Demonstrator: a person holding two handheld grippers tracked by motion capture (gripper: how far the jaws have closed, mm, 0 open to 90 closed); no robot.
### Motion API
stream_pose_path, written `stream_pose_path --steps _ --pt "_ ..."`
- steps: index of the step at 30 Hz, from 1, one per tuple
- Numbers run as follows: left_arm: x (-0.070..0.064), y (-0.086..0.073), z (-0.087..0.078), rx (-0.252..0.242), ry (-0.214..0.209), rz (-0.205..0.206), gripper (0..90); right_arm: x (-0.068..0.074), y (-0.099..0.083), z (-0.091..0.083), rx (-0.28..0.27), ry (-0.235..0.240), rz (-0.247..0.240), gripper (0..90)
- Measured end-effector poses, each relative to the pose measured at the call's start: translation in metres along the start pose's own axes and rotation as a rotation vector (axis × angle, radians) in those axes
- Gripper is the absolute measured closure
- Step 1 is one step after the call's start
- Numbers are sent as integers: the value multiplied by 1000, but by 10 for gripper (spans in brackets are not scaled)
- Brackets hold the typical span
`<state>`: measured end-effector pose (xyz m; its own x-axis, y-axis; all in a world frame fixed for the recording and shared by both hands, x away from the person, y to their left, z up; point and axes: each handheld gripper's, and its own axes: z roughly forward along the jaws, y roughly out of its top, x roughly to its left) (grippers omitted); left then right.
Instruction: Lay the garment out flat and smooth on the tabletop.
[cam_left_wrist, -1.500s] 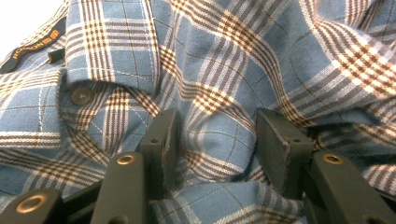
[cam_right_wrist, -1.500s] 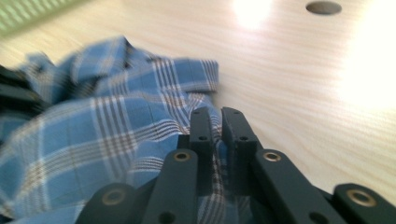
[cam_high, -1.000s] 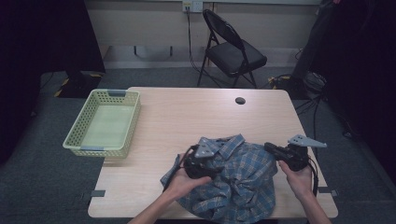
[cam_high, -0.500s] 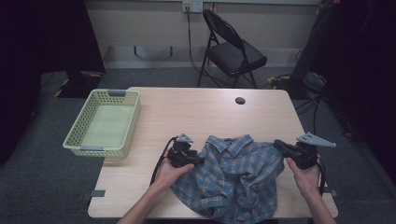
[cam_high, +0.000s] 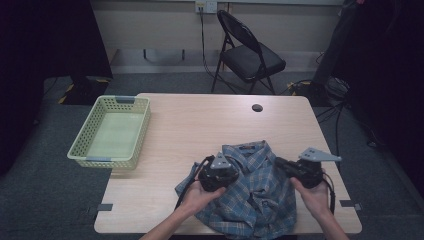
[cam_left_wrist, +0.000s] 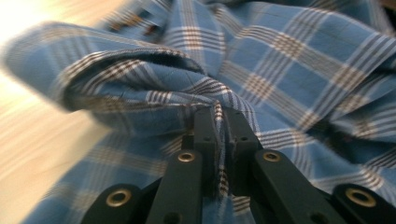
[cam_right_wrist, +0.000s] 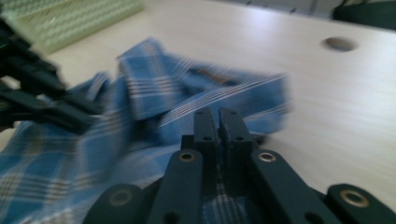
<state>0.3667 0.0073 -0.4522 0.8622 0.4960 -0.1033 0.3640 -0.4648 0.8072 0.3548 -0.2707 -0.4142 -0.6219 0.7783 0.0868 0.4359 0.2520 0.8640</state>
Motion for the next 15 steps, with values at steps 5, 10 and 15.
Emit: stream_pose_path --steps 5,10,15 --pt "-4 -7 23 62 -4 9 823 27 -16 29 87 66 -44 865" --pt "0 -9 26 68 -24 2 751 34 -34 50 157 86 -39 868" --pt "22 -10 -7 -15 -68 -69 536 33 -38 51 168 72 -62 870"
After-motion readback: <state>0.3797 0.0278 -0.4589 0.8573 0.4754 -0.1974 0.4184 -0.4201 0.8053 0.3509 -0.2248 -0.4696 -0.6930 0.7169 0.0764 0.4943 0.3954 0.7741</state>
